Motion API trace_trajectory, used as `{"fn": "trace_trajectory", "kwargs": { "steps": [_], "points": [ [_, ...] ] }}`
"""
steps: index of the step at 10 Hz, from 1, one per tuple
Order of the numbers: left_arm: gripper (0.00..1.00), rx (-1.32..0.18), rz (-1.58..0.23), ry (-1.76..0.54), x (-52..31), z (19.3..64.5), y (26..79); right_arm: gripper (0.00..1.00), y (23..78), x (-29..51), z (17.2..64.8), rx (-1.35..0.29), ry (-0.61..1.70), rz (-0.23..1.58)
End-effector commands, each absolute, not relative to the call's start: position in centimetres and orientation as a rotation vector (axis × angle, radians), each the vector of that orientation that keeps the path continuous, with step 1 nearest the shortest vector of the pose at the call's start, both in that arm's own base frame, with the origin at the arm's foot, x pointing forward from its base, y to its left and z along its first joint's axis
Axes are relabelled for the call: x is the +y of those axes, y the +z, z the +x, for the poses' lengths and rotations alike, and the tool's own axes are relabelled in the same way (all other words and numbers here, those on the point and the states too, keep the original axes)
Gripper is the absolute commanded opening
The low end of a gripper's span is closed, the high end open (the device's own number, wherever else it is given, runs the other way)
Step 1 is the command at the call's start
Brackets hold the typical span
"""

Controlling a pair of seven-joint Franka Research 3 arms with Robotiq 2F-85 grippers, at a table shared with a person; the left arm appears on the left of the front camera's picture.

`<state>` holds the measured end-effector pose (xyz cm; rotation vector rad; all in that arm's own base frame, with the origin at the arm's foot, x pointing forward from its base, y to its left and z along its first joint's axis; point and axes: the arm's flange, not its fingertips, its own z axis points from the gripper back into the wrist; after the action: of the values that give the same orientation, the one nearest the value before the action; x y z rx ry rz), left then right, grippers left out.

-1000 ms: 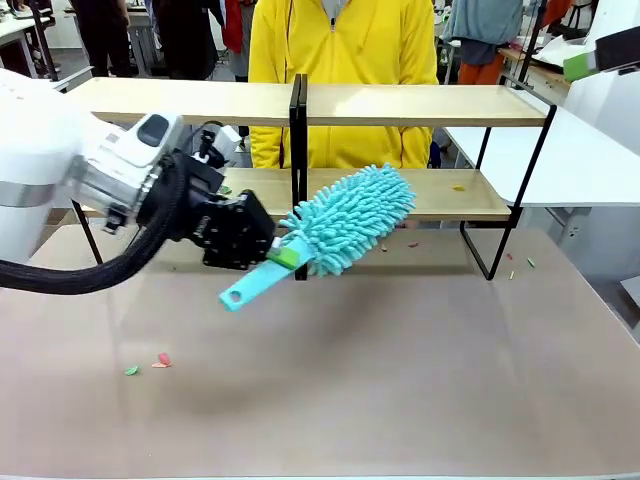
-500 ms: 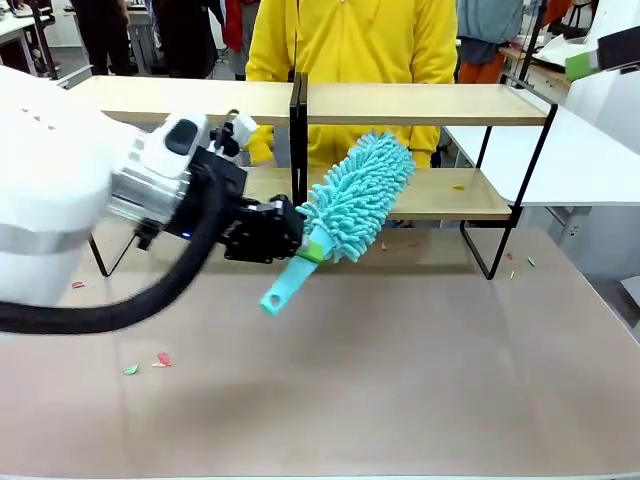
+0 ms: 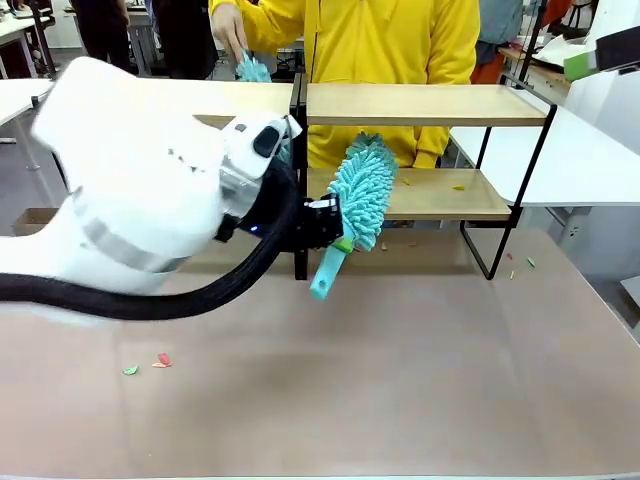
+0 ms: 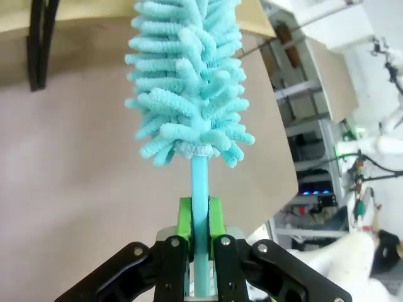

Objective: Clean the shelves.
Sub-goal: Clean another randomly selected level of the Shelf with the Duster.

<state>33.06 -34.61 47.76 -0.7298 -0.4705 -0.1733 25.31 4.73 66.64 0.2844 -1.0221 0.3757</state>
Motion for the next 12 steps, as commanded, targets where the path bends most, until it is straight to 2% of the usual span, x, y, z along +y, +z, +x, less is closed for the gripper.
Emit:
{"fn": "trace_trajectory", "kwargs": {
  "steps": [1, 3, 6, 9, 11, 12],
  "points": [
    [0.12, -0.487, -0.692, -0.085, -38.4, 35.4, 50.0, 1.0, 66.7, 4.5, 25.4, -1.027, 0.39, 0.28],
    [0.12, -0.478, -0.631, 0.024, -40.4, 36.9, 50.2, 1.0, 66.7, 4.5, 25.4, -1.027, 0.39, 0.28],
    [0.12, -0.499, -0.594, 0.049, -42.8, 38.3, 50.2, 1.0, 66.7, 4.5, 25.4, -1.027, 0.39, 0.28],
    [0.12, -0.447, -0.621, -0.11, -43.9, 37.1, 50.0, 1.0, 66.7, 4.5, 25.4, -1.027, 0.39, 0.28],
    [0.12, -0.507, -0.653, -0.163, -41.5, 32.7, 50.5, 1.0, 66.7, 4.5, 25.4, -1.027, 0.39, 0.28],
    [0.12, -0.382, -0.675, -0.356, -38.7, 29.1, 50.9, 1.0, 66.7, 4.5, 25.4, -1.027, 0.39, 0.28]
  ]
}}
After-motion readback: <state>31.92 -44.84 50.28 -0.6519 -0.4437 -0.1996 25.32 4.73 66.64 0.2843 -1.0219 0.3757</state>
